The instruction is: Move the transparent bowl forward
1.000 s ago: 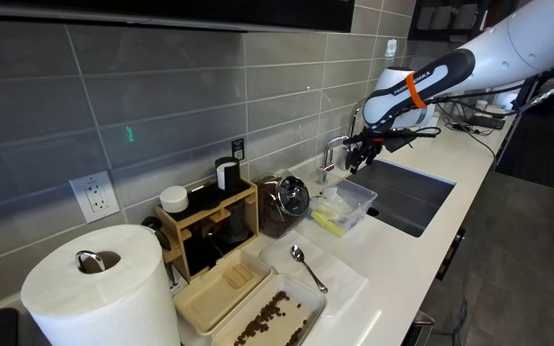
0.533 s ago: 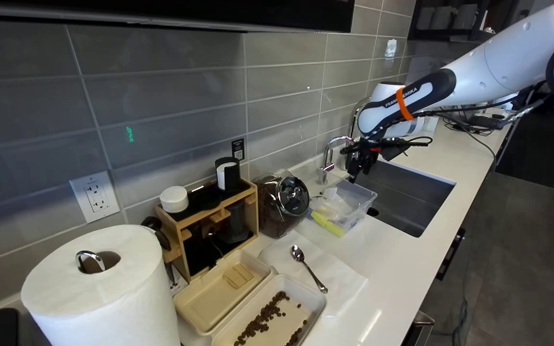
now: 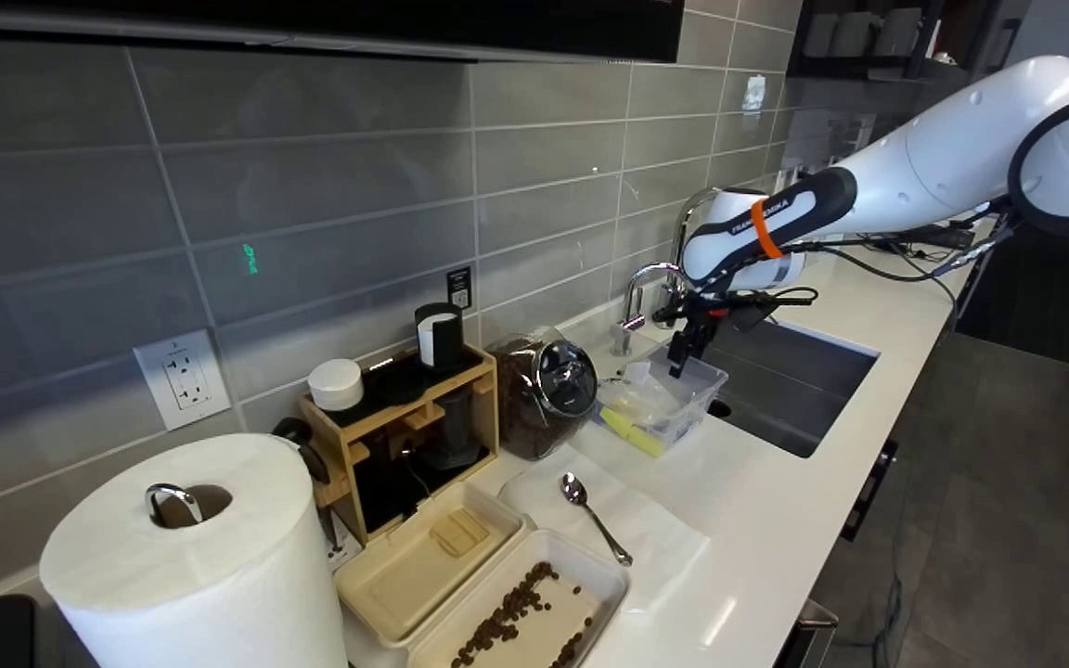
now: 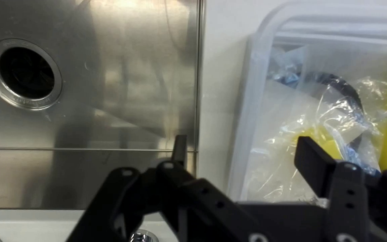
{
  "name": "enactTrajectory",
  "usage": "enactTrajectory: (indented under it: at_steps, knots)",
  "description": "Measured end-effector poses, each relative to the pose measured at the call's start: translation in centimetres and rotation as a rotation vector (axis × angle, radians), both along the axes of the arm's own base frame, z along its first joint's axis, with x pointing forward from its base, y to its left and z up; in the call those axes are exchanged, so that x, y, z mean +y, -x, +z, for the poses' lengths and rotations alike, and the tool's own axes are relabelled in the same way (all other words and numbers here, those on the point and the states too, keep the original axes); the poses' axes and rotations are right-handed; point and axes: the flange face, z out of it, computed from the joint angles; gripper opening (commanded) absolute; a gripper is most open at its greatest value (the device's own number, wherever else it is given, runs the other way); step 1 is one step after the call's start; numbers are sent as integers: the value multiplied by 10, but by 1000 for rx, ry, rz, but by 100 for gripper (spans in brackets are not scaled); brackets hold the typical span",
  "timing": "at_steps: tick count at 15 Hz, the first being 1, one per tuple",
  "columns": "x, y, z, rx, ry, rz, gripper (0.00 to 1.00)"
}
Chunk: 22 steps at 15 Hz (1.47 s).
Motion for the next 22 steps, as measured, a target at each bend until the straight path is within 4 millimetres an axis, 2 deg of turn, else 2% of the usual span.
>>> enactTrajectory:
  at_steps: [3,7,16,22]
  knots:
    - [-2,-1,-6,11,-6,13,29]
    - [-9,-1,-1,28,-15,12,0]
    - [-33,10,3,124,-60,2,2]
    - [-65,28,2,175,-70,14,2]
